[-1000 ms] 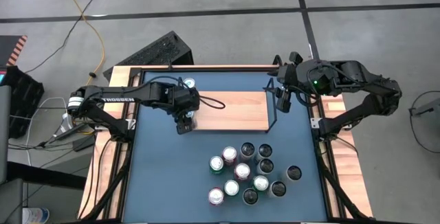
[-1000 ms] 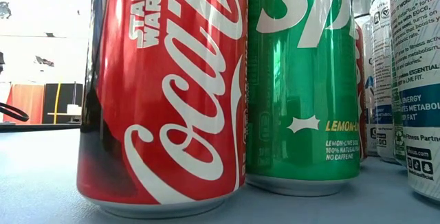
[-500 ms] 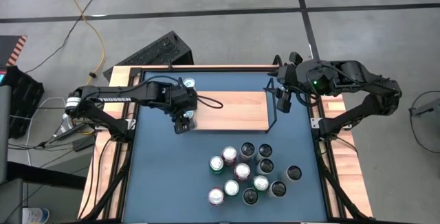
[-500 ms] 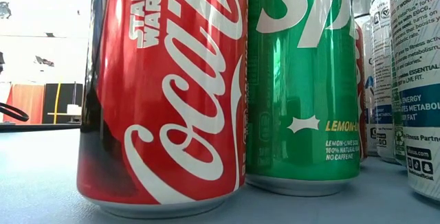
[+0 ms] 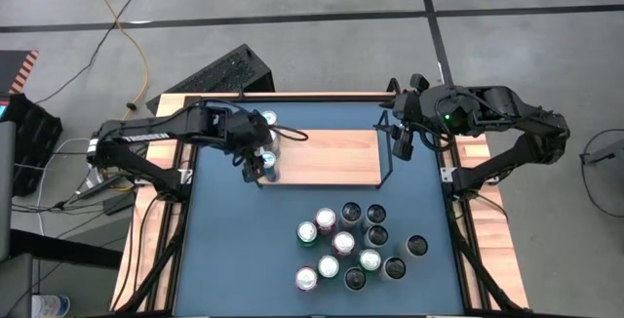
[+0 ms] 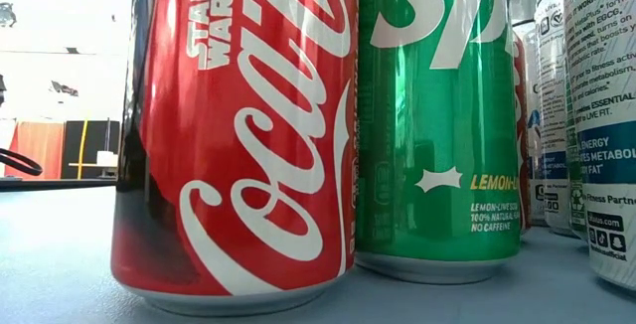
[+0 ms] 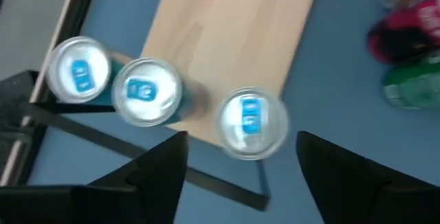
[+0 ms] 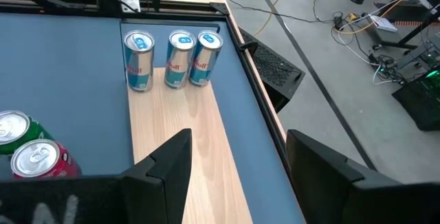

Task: Place canned beverage on shelf
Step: Put the blue soda can on the shelf aligned with the other blue soda cans

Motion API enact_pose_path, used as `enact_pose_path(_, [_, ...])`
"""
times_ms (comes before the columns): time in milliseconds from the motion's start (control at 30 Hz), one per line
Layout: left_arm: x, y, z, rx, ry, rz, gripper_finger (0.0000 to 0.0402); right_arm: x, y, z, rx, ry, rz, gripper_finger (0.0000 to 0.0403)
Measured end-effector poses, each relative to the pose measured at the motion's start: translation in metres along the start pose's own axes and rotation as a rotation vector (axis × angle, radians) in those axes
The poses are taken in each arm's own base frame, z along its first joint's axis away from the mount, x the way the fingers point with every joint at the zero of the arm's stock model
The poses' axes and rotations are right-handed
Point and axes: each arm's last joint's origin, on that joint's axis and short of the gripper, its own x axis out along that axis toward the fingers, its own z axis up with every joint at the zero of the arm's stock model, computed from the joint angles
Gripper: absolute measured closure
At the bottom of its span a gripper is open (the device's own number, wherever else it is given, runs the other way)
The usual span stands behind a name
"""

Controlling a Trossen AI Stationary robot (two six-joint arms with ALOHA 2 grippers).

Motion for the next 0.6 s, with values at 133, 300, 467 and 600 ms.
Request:
enact_pose_path(133, [-0.006, -0.021, -0.002, 0.026, -0.019, -0.057, 0.0221, 0.000, 0.000, 0.000, -0.002, 0.000, 0.000, 0.0176])
enact_pose_path(300, [-0.014, -0.050, -0.003, 0.030, -0.120, -0.076, 0.0362, 0.000, 0.000, 0.000, -0.002, 0.000, 0.000, 0.0176])
enact_pose_path(467, [-0.010, -0.067, -0.009, 0.052, -0.114, -0.007, 0.0398, 0.000, 0.000, 0.000, -0.011, 0.000, 0.000, 0.0176])
enact_pose_path(600, [0.007, -0.079, -0.011, 0.086, -0.027, -0.001, 0.0401, 0.000, 0.000, 0.000, -0.011, 0.000, 0.000, 0.0176])
